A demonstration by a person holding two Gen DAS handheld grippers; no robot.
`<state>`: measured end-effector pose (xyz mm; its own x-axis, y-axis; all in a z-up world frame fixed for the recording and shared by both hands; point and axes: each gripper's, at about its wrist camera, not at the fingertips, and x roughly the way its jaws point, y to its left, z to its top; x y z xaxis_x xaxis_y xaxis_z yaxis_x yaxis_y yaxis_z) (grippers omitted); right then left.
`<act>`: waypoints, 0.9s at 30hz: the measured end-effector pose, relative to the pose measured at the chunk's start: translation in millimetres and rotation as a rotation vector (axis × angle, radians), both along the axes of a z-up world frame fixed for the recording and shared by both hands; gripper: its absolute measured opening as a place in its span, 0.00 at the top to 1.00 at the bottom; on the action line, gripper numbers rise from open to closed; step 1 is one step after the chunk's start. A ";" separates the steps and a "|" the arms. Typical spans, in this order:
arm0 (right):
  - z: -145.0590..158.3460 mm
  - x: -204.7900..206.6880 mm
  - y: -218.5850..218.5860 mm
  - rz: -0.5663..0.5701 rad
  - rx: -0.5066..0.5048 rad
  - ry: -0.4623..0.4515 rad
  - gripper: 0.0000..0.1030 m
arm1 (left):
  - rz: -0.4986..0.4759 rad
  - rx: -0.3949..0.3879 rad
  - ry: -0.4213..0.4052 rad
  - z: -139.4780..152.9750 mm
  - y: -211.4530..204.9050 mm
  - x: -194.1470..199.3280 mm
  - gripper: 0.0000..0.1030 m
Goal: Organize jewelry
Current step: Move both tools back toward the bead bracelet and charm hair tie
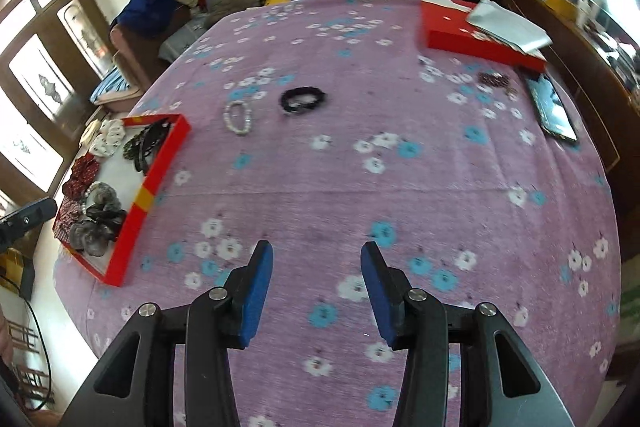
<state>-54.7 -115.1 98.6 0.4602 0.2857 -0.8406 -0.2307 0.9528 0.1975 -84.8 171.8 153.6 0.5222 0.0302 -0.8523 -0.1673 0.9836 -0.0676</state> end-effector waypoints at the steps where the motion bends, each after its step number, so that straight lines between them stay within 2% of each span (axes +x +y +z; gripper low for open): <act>1: -0.8 -0.1 -3.8 -0.006 0.005 0.001 0.52 | -0.007 0.002 0.001 0.5 -5.4 3.5 0.59; 9: -11.5 0.0 -27.5 -0.036 0.023 0.014 0.50 | -0.045 -0.011 0.017 -2.8 -33.5 28.0 0.59; 18: -34.3 10.9 -24.4 -0.017 0.038 0.071 0.49 | -0.017 -0.052 0.058 -16.7 -36.4 51.5 0.59; 27: -43.9 47.7 -10.1 -0.060 0.102 0.102 0.49 | -0.021 -0.086 0.100 -50.5 -27.8 116.7 0.59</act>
<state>-7.1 -125.2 54.7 0.3926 0.3463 -0.8520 -0.1478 0.9381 0.3132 31.9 144.0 103.1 0.4338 -0.0555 -0.8993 -0.1566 0.9783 -0.1359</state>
